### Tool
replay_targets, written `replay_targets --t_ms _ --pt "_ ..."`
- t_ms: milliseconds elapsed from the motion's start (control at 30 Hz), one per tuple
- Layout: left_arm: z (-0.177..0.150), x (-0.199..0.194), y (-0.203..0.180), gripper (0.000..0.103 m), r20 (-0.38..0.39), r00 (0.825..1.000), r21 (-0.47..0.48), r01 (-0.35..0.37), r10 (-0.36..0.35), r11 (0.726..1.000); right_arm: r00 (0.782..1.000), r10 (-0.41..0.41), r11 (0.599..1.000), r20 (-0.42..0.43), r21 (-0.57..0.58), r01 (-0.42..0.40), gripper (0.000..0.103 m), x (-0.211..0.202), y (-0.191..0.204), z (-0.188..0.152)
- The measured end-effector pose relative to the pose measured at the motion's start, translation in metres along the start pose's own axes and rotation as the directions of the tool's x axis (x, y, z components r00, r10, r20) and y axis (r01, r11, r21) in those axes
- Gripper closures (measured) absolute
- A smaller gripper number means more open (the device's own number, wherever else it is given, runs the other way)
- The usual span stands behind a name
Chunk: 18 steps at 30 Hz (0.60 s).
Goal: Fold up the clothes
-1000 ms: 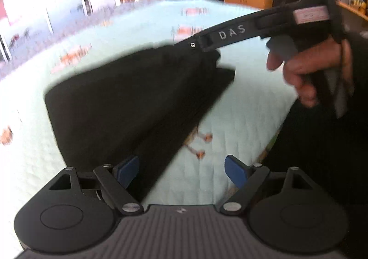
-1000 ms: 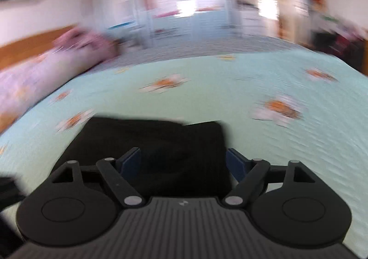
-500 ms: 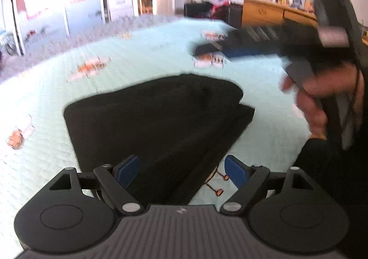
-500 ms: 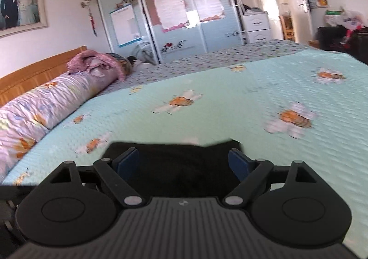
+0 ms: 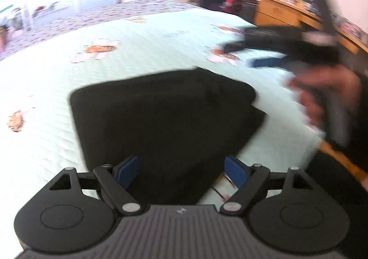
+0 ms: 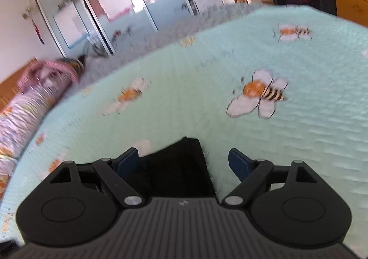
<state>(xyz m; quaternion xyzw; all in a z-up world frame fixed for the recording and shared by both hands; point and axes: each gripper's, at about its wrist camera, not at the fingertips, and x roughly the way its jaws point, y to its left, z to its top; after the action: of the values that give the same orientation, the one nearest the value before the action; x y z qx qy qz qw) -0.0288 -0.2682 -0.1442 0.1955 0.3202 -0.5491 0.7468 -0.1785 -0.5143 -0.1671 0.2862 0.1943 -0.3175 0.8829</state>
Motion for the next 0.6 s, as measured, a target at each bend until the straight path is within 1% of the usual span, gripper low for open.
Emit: replay_targets --t_ms 33,100,167,233,333,467,600 --pt "0.005 0.0 0.005 0.018 0.002 1.0 -0.023 -0.027 0.027 0.999 1.0 0.014 1.0 0.007 -0.023 -0.013 0.017 -0.013 0.006 -0.003" --pt "0.013 -0.004 0.012 0.018 0.002 0.996 -0.06 -0.086 0.086 0.995 0.999 0.046 0.998 0.01 -0.053 -0.045 0.017 -0.026 0.019 -0.008" --pt "0.016 -0.015 0.015 0.018 0.006 0.99 -0.075 -0.138 0.139 0.988 0.996 0.084 0.994 0.016 -0.074 -0.083 0.017 -0.036 0.033 -0.013" --pt "0.017 -0.024 0.013 0.018 0.015 0.984 -0.078 -0.175 0.176 0.982 0.993 0.115 0.989 0.016 -0.092 -0.113 0.017 -0.04 0.047 -0.018" --pt "0.017 -0.037 0.013 0.018 0.035 0.976 -0.083 -0.21 0.214 0.974 0.99 0.141 0.983 0.002 -0.12 -0.14 0.017 -0.041 0.067 -0.021" --pt "0.019 -0.049 0.01 0.018 0.064 0.965 -0.097 -0.247 0.254 0.964 0.987 0.16 0.978 -0.001 -0.137 -0.159 0.017 -0.052 0.087 -0.023" --pt "0.022 -0.057 0.008 0.018 0.086 0.959 -0.1 -0.262 0.271 0.96 0.986 0.166 0.975 0.0 -0.151 -0.164 0.016 -0.064 0.097 -0.026"
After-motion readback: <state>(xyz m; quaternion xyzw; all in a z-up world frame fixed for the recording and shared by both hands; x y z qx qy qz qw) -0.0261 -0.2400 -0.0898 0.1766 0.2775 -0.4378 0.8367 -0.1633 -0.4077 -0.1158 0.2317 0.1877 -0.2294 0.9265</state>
